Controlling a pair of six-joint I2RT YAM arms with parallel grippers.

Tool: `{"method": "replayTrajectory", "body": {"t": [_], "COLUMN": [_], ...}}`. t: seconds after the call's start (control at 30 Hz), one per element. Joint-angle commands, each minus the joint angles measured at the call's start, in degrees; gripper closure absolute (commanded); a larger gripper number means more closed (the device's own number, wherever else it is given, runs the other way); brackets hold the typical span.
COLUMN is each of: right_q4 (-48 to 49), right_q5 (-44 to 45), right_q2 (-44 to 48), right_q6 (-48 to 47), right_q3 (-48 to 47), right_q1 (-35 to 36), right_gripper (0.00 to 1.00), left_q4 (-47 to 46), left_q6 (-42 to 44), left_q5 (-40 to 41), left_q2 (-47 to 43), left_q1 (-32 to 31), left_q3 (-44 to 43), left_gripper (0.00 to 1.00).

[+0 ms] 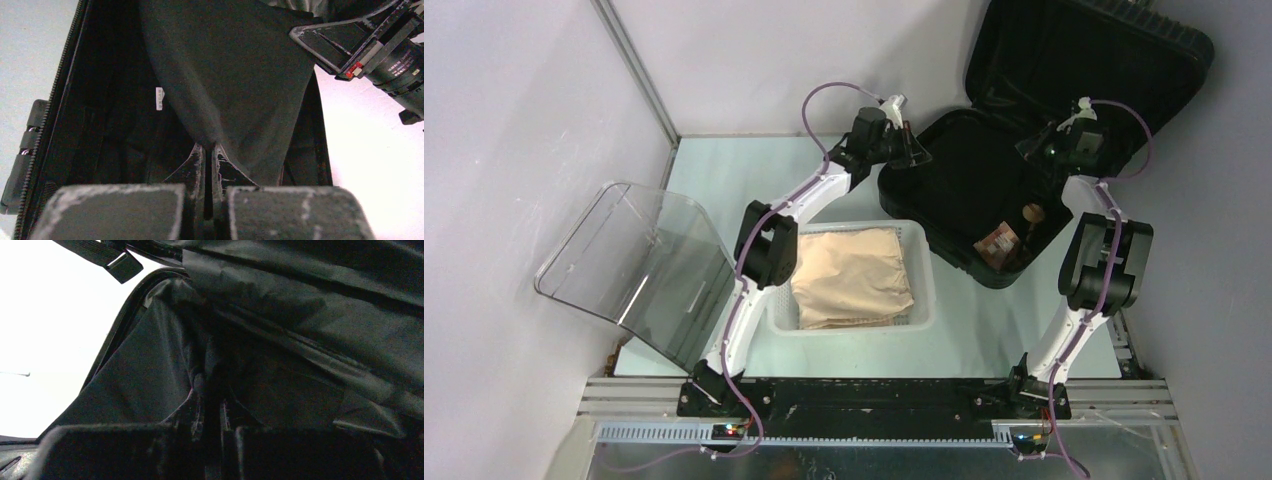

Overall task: Open, take out, and arrange the luggage
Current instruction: Adjust the clothes in the opened luggage.

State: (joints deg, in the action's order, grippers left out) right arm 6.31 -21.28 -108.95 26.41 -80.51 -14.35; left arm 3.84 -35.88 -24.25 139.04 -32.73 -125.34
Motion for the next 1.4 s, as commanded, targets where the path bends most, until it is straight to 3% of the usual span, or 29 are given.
{"method": "replayTrajectory", "body": {"t": [0.0,0.53,0.6,0.7,0.77,0.9,1.13,1.37], "right_q4": [3.5,4.1,4.4,4.1,3.7,3.2,1.6,1.3], "right_q5": [0.4,7.4,8.2,9.3,10.2,12.7,15.0,14.9], "right_q2": [3.4,7.4,7.8,7.6,7.9,8.8,9.5,10.3], "right_q6": [0.5,0.9,1.2,1.4,1.5,2.5,3.6,3.9], "right_q3": [1.2,8.7,9.7,10.3,10.8,12.5,14.2,14.7], "right_q1": [-1.3,-4.1,-4.2,-4.6,-4.9,-5.6,-6.5,-6.9], "right_gripper": [1.00,1.00,1.00,1.00,1.00,1.00,1.00,1.00], "left_q4": [-3.5,-5.6,-4.7,-1.7,0.9,7.6,14.2,7.8], "left_q6": [-2.0,-3.9,-3.8,-2.1,-0.8,2.1,-0.7,-16.0], "left_q5": [0.5,1.3,1.9,3.7,5.2,9.5,15.3,14.9], "left_q2": [1.5,4.6,5.2,4.8,3.5,-0.1,-3.5,-5.2], "left_q1": [0.1,-0.1,-0.1,-0.2,-0.3,-1.6,-3.4,-3.8], "left_q3": [-0.6,-0.4,-1.0,-1.7,-1.5,-0.8,0.9,6.8], "left_gripper": [1.00,0.97,0.85,0.54,0.40,0.23,0.16,0.16]}}
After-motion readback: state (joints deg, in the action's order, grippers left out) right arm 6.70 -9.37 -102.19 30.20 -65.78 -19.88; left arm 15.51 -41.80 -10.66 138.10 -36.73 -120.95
